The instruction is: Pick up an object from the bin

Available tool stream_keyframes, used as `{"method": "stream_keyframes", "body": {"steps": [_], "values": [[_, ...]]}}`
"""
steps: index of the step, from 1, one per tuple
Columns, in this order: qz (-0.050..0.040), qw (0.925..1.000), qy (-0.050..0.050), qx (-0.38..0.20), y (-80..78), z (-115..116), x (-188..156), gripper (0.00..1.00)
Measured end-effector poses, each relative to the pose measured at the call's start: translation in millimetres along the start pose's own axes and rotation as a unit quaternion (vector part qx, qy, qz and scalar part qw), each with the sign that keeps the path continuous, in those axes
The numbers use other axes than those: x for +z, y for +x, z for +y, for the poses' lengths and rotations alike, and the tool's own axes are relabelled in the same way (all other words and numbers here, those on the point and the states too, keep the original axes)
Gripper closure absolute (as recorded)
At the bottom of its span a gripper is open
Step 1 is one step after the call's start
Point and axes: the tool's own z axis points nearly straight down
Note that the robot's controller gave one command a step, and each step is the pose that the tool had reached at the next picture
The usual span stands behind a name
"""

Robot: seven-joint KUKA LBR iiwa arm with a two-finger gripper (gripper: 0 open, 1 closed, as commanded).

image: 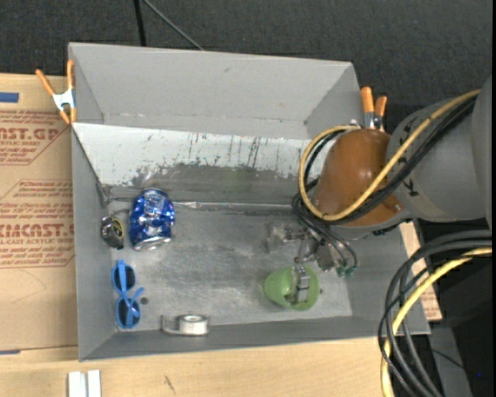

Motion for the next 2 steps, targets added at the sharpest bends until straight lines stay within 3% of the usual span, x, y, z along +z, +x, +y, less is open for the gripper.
{"method": "stream_keyframes", "body": {"steps": [1,2], "values": [[-0.0038,0.9998,0.0,0.017,30.1,-24,6,0.0],[-0.0085,0.9994,0.001,-0.035,49.8,-58,0,0.0]]}}
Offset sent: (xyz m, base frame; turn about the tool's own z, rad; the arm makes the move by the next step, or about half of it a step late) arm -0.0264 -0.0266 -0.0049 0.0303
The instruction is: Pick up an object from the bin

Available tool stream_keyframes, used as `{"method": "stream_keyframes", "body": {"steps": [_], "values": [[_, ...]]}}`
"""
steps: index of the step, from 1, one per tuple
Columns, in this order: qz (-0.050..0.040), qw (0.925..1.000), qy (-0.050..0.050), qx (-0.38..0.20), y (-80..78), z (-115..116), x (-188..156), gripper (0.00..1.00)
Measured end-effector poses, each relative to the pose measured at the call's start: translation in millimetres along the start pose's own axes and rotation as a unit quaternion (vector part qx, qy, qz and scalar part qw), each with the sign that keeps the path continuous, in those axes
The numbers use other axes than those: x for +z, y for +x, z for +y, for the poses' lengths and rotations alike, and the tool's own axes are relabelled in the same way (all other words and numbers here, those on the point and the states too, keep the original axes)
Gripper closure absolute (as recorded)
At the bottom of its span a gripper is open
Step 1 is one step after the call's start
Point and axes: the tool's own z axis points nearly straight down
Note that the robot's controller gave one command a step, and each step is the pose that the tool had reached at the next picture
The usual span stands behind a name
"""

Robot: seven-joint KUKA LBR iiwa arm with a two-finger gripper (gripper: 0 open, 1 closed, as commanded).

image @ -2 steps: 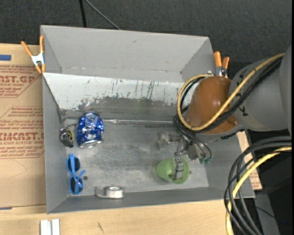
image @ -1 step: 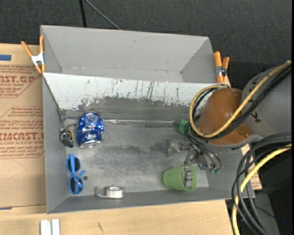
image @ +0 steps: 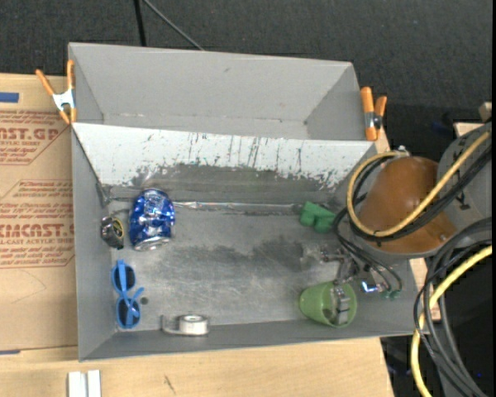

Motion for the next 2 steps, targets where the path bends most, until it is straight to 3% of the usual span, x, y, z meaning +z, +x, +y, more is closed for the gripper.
{"method": "stream_keyframes", "body": {"steps": [1,2], "values": [[-0.0025,1.0,0.0,-0.001,-1.5,1,0,1.0],[-0.0011,1.0,0.001,-0.005,-26.8,1,-149,1.0]]}}
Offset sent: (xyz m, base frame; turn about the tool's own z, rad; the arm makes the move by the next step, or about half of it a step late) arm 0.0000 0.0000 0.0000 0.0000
